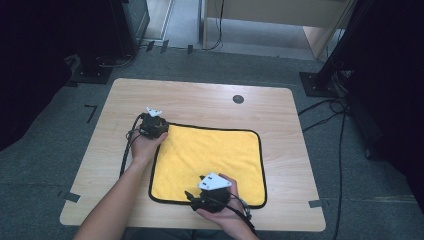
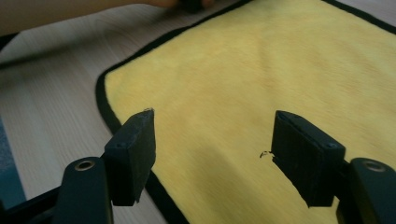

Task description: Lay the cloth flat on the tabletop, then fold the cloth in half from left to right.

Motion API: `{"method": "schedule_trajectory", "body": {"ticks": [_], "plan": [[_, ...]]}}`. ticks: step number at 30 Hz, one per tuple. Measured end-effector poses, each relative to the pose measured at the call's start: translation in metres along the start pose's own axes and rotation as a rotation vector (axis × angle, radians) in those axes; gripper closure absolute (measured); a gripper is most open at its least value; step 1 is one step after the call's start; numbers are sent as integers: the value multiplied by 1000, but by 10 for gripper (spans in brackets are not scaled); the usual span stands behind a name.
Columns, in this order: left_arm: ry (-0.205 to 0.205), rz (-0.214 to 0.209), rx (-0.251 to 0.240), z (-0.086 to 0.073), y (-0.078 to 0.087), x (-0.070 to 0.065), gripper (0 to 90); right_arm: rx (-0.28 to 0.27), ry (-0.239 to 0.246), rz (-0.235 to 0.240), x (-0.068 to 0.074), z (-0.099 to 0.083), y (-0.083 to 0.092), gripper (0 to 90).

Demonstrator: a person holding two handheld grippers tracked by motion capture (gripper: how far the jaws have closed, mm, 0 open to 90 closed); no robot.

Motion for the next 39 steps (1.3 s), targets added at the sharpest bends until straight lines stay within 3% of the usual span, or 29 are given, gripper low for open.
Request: {"method": "schedule_trajectory", "body": {"ticks": [1, 3, 5, 13, 24, 26, 30, 33, 34, 35, 39], "plan": [[7, -9, -4, 0, 0, 0, 734, 1, 4, 6, 6, 2, -5, 325], [34, -52, -8, -1, 0, 1, 839, 9, 47, 24, 26, 4, -20, 361], [29, -64, -6, -1, 1, 2, 856, 8, 57, 41, 39, 4, -28, 398], [10, -78, -6, -2, 2, 6, 870, 17, 64, 68, 64, 7, -59, 452], [-11, -79, 1, -3, 4, 13, 875, 76, 67, 92, 79, 2, -78, 455], [-3, -85, -2, -4, 4, 14, 877, 75, 76, 76, 80, 2, -81, 460], [-16, -71, 0, -5, 5, 17, 879, 77, 121, 38, 81, 1, -81, 541], [-7, -49, 3, -6, 6, 24, 882, 72, 125, 22, 81, 3, -82, 694], [-7, -49, 3, -6, 6, 24, 883, 72, 125, 22, 81, 3, -82, 694], [14, -49, 1, -7, 7, 29, 884, 72, 120, -5, 79, 5, -83, 793], [17, -35, 6, -8, 9, 35, 886, 66, 121, -22, 80, 6, -85, 851]]}}
Point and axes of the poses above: each handheld gripper's, and its own axes: y roughly backward along the jaws, z roughly out of its top, x roughly to its left, the point moved 9 cm from there along -y, roughly forward along the jaws, and after that the axes turned 6 degrees about -y, right-handed, at the moved point
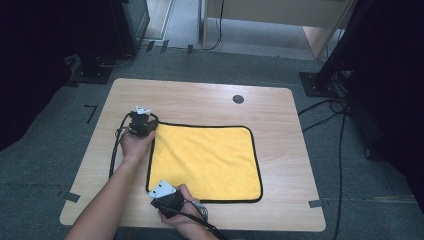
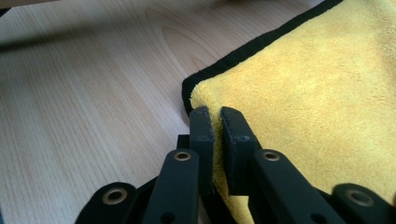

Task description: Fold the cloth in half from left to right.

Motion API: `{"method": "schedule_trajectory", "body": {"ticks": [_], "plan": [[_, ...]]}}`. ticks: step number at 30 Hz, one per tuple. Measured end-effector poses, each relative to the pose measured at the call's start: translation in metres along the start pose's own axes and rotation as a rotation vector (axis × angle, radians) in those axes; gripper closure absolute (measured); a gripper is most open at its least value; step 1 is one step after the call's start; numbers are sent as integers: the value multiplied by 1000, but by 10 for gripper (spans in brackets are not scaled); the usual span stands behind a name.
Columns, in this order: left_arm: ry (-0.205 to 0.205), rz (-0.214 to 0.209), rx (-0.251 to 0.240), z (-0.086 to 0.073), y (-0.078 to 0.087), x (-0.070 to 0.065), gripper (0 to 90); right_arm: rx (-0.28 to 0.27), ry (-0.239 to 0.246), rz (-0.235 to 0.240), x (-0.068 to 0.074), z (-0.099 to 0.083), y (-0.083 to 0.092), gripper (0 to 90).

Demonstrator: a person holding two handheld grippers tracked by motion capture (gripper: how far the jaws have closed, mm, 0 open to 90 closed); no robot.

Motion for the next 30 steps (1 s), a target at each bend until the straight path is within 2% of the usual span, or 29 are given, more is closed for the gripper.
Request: {"method": "schedule_trajectory", "body": {"ticks": [3, 4, 5, 6, 8, 9, 11, 12, 13, 14, 16, 17, 19, 20, 21, 22, 23, 24, 25, 26, 27, 28, 29, 30], "plan": [[1, 14, 6, -2, 3, 8, 886, -8, 15, 3, 5, 2, -3, 863], [8, 21, 15, -4, 7, 15, 887, -10, 20, 10, 9, 4, -5, 865], [8, 21, 15, -4, 7, 15, 887, -10, 20, 10, 9, 4, -5, 865], [15, 32, 11, -5, 12, 23, 887, -13, 16, 25, 15, 7, -9, 867], [18, 39, 9, -6, 15, 28, 888, -17, 13, 32, 18, 9, -11, 868], [26, 57, -3, -6, 23, 37, 888, -30, 8, 54, 25, 14, -15, 868], [32, 72, -10, -5, 31, 47, 888, -41, 3, 75, 33, 20, -18, 869], [32, 72, -10, -5, 31, 47, 888, -41, 3, 75, 33, 20, -18, 869], [37, 107, -17, -2, 40, 56, 888, -57, 6, 92, 41, 27, -18, 870], [37, 107, -17, -2, 40, 56, 888, -63, -2, 104, 44, 31, -18, 870], [40, 135, -23, 4, 48, 62, 888, -70, -7, 111, 46, 36, -16, 871], [31, 144, -35, 13, 56, 61, 888, -102, -15, 116, 49, 47, -10, 871], [21, 146, -47, 19, 58, 58, 889, -117, -18, 116, 49, 51, -5, 871], [-6, 137, -63, 31, 62, 47, 889, -147, -21, 110, 45, 57, 5, 871], [-11, 125, -73, 37, 63, 40, 889, -158, -27, 104, 41, 59, 11, 871], [-11, 125, -73, 37, 63, 40, 889, -158, -27, 104, 41, 59, 11, 871], [-12, 117, -83, 43, 63, 33, 889, -184, -37, 84, 30, 59, 23, 870], [-1, 106, -94, 49, 62, 26, 889, -184, -37, 84, 30, 59, 23, 870], [5, 92, -103, 55, 61, 18, 889, -198, -47, 67, 24, 58, 30, 871], [-1, 65, -109, 66, 57, 1, 889, -220, -55, 28, 8, 53, 45, 870], [-4, 51, -115, 72, 54, -9, 889, -228, -59, 1, -2, 48, 53, 870], [-4, 51, -115, 72, 54, -9, 889, -228, -59, 1, -2, 48, 53, 870], [-10, 19, -119, 82, 47, -31, 889, -232, -92, -48, -24, 35, 69, 870], [-7, -5, -123, 88, 43, -43, 889, -233, -106, -76, -36, 28, 77, 870]]}}
Point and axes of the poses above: each handheld gripper's, and its own axes: y roughly backward along the jaws, z roughly out of its top, x roughly to its left, the point moved 9 cm from there along -y, roughly forward along the jaws, and after that the axes turned 6 degrees about -y, right-handed, at the moved point
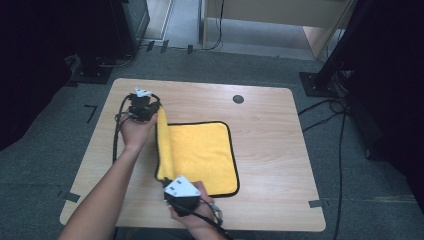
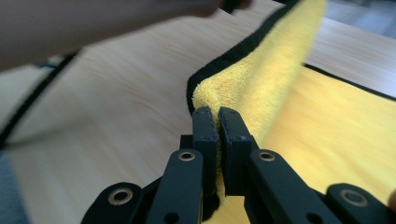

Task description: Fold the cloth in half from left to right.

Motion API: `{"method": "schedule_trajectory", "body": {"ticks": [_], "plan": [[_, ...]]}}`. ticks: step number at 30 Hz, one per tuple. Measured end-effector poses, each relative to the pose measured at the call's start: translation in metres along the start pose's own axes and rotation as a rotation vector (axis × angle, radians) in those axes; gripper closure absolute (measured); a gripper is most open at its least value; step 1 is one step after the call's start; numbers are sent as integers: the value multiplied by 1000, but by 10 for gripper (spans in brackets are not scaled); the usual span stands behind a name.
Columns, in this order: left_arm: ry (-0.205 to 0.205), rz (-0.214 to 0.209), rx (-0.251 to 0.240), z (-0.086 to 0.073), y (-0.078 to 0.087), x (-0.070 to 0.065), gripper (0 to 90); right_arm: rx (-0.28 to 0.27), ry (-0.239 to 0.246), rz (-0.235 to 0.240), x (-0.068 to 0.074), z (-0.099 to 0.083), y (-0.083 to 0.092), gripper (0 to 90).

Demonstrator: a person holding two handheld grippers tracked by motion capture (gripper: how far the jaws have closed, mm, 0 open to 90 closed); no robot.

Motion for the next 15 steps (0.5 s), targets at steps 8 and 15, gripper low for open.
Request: {"method": "schedule_trajectory", "body": {"ticks": [8, 15], "plan": [[-7, -183, -75, 34, -37, -94, 856, 21, -64, -207, -82, -34, 52, 841], [-84, -110, -6, 10, -47, -96, 440, 49, -195, -324, -139, -61, 69, 522]]}}
Point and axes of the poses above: each handheld gripper's, and its own axes: y roughly backward along the jaws, z roughly out of its top, x roughly to its left, the point moved 9 cm from there along -y, roughly forward along the jaws, and after that the axes turned 6 degrees about -y, right-handed, at the moved point
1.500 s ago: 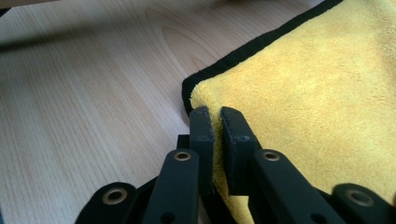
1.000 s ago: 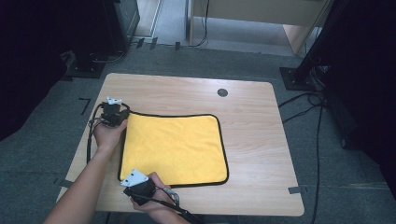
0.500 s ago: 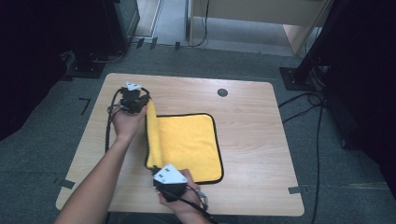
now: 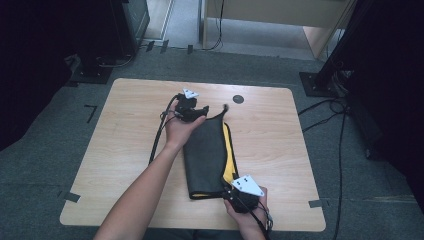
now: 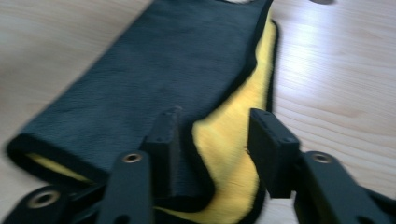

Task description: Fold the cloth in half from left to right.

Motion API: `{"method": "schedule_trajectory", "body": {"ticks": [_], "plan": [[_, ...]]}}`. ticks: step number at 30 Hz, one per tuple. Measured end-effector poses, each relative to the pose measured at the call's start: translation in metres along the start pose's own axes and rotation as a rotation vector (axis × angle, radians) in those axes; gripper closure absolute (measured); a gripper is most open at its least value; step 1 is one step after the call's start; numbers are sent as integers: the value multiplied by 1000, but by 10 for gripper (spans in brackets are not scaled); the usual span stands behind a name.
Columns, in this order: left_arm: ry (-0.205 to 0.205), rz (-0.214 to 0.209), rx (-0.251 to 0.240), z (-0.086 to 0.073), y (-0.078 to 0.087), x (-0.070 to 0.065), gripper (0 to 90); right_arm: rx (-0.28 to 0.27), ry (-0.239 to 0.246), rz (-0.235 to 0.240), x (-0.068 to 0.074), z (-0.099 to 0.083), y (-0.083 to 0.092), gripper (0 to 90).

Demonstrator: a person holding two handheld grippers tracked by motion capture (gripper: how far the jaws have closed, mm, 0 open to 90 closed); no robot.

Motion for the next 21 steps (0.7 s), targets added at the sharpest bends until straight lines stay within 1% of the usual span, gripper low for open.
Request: {"method": "schedule_trajectory", "body": {"ticks": [1, 2, 3, 4, 5, 6, 7, 8, 9, 10, 11, 12, 13, 14, 15, 16, 18, 19, 20, 21], "plan": [[18, 18, 37, -16, 2, 13, 438, -8, -12, -23, -6, 1, 0, 486], [18, 18, 37, -16, 2, 13, 438, -8, -12, -23, -6, 1, 0, 486], [37, 42, 90, -36, 2, 23, 440, -3, -7, -21, -6, 2, -1, 486], [29, 49, 101, -44, 3, 25, 441, -1, -2, -24, -7, 2, -1, 482], [29, 49, 101, -44, 3, 25, 441, -1, -2, -24, -7, 2, -1, 482], [19, 65, 121, -52, 3, 28, 441, -2, -2, -27, -8, 2, -1, 482], [16, 80, 156, -67, 4, 28, 450, 7, 2, -33, -10, 0, -1, 482], [16, 80, 156, -67, 4, 28, 451, 7, 2, -33, -10, 0, -1, 482], [16, 83, 172, -79, 3, 24, 451, 32, 10, -45, -13, -4, -4, 480], [1, 83, 180, -83, 2, 21, 452, 56, 14, -47, -14, -8, -7, 472], [-20, 90, 189, -87, 1, 18, 453, 78, 25, -48, -15, -12, -10, 466], [-38, 102, 187, -89, -1, 17, 453, 98, 34, -48, -15, -16, -13, 461], [-39, 115, 172, -89, -1, 16, 455, 116, 39, -48, -14, -20, -15, 455], [-39, 115, 172, -89, -1, 16, 454, 128, 45, -51, -14, -23, -17, 448], [-40, 122, 173, -90, -1, 16, 453, 136, 44, -53, -13, -26, -19, 442], [-53, 129, 170, -89, -1, 17, 452, 140, 47, -54, -13, -27, -20, 442], [-90, 147, 157, -89, -2, 19, 448, 145, 35, -55, -12, -28, -22, 443], [-84, 143, 156, -89, -3, 21, 449, 148, 26, -53, -11, -28, -23, 445], [-84, 143, 156, -89, -3, 21, 455, 148, 26, -53, -11, -28, -23, 445], [-73, 142, 156, -88, -3, 23, 455, 151, 19, -53, -11, -28, -24, 449]]}}
Point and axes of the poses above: each handheld gripper's, and its own axes: y roughly backward along the jaws, z roughly out of its top, x roughly to its left, the point moved 9 cm from there along -y, roughly forward along the jaws, and after that the axes turned 6 degrees about -y, right-handed, at the moved point
